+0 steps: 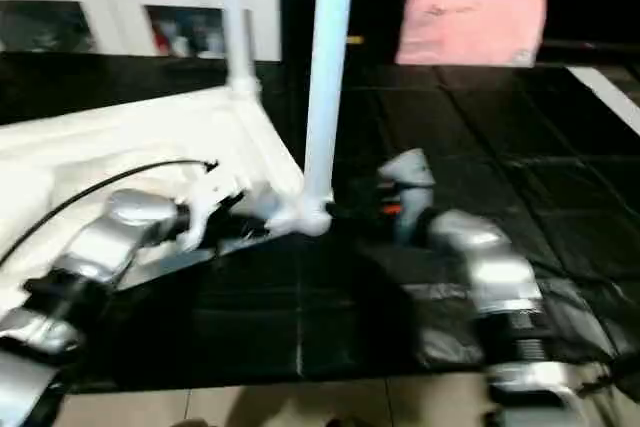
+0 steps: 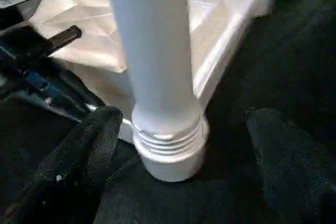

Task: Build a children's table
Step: Rotate leg to tighten

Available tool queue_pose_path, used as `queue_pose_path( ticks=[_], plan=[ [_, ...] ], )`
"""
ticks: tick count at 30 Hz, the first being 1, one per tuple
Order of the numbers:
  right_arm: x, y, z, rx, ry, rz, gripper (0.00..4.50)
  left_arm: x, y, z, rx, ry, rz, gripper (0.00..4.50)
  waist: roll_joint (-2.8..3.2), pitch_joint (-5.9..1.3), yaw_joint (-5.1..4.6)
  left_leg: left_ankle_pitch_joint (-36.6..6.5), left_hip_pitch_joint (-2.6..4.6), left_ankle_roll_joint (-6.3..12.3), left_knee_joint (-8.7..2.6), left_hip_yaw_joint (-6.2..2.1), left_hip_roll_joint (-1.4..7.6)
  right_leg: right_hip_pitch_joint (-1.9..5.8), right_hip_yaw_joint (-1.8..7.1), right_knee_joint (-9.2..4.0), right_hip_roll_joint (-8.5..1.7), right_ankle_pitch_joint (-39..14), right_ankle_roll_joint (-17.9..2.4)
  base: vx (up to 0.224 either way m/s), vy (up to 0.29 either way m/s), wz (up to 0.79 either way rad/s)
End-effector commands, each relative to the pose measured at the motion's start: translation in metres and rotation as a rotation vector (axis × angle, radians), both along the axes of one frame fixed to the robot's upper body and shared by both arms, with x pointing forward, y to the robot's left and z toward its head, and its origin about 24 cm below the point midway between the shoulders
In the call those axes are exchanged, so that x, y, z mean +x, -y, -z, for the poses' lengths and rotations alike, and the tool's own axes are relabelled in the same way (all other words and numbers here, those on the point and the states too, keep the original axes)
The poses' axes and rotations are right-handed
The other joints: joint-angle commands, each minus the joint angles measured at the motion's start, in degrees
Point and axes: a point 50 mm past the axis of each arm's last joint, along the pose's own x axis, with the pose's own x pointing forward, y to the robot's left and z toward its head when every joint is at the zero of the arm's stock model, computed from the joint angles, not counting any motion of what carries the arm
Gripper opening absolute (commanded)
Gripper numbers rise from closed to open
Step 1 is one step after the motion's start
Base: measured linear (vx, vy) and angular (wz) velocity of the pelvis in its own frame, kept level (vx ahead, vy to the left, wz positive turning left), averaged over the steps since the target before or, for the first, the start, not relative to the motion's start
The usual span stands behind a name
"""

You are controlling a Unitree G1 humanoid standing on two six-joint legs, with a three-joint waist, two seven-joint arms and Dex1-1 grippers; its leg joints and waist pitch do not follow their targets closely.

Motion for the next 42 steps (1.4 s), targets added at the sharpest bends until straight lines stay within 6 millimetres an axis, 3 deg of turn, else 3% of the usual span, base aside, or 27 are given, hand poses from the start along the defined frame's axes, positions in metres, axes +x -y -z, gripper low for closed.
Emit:
queue_pose_path(
  ticks=[1,6,17,37,42],
  plan=[
    [-0.004,-0.001,-0.004,-0.031,0.021,-0.114,4.47,-0.007,0.01,-0.012,-0.013,0.038,0.19,0.0,0.19,-4.22,0.26,-8.4,0.04,3.92,-3.55,-0.14,1.65,3.92,4.07,-4.19,-3.84,-15.44,-8.73,0.0,0.0,0.0],
    [-0.013,-0.007,0.0,-0.107,0.013,-0.301,4.47,-0.017,0.007,-0.01,0.02,0.003,0.322,0.0,0.22,-4.17,1.41,-9.02,0.42,3.16,-3.67,-0.05,1.98,3.61,4.13,-4.04,-3.85,-15.93,-8.95,0.0,0.0,0.0],
    [-0.018,-0.024,0.001,-0.067,-0.025,-0.503,4.47,-0.026,0.013,-0.009,0.029,-0.029,0.462,0.0,0.03,-4.26,2.15,-8.68,0.21,2.69,-3.68,-0.14,2.04,3.72,4.17,-3.91,-3.95,-16.67,-8.35,0.0,0.0,0.0],
    [-0.024,-0.024,0.007,-0.041,-0.107,-0.598,2.66,-0.031,0.013,-0.005,0.042,-0.054,0.515,0.0,-0.08,-4.33,2.22,-8.34,0.13,2.6,-3.62,-0.16,2.01,3.76,4.09,-3.92,-3.93,-17.02,-8.17,0.0,0.0,0.0],
    [-0.027,-0.024,0.008,-0.033,-0.118,-0.604,2.37,-0.031,0.013,-0.004,0.044,-0.06,0.512,0.0,-0.14,-4.11,2.17,-9.91,0.3,2.16,-3.68,-0.17,1.9,3.72,3.99,-4.57,-4.03,-21.48,-6.59,0.0,0.0,0.0]
  ],
)
